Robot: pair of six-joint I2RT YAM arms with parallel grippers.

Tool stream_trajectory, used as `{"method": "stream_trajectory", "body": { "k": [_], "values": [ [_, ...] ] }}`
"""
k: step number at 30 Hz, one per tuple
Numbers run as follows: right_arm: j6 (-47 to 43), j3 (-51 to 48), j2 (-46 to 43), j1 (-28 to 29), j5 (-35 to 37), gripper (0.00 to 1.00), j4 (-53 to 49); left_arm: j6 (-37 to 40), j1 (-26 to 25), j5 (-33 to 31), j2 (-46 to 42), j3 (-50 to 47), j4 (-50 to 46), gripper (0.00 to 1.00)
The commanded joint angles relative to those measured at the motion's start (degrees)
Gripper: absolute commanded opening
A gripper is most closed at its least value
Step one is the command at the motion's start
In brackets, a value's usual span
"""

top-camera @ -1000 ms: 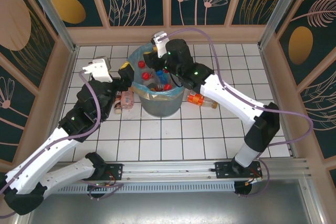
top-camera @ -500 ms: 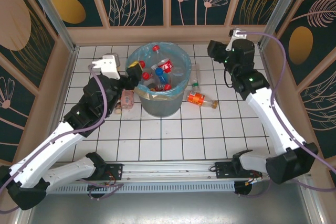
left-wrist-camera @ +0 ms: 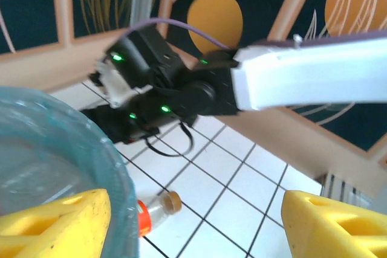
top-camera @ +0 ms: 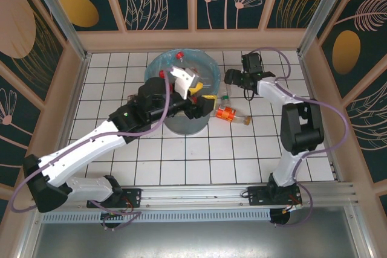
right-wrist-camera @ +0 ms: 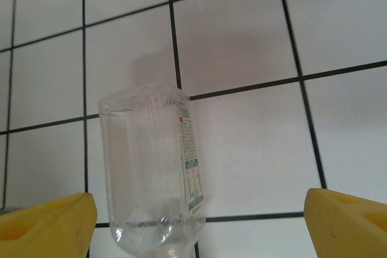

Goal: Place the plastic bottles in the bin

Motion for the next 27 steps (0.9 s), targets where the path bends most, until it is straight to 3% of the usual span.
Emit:
{"method": "stream_trajectory", "body": {
  "k": [1,5,10,17,20,27],
  "values": [
    [0.75,4.31,3.15,0.5,-3.88,0.9,1.53,0.51,-0.72,3.75,0.98,1.33,-0.32,0.75],
    [0.07,8.27,8.39,1.16,-5.23,0.91,0.2,0.21,-0.93,2.73,1.11,0.67,0.78,0.75],
    [-1.62,13.62,14.81,2.43,-5.64,0.91,-3.29,0.0,-1.25,-3.07,0.25,0.14,1.15,0.75],
    [-1.76,15.35,18.33,2.5,-5.03,0.89,-4.66,0.92,-1.24,-5.86,-1.07,-0.39,1.24,0.75],
    [-2.32,15.74,18.43,2.43,-4.48,0.84,-5.21,1.05,-1.2,-6.25,-0.99,-0.5,1.0,0.75],
    [-3.8,15.85,14.66,2.47,-2.21,0.59,-6.55,1.05,-1.24,-7.5,-1.42,-0.26,1.06,0.75]
  ]
}}
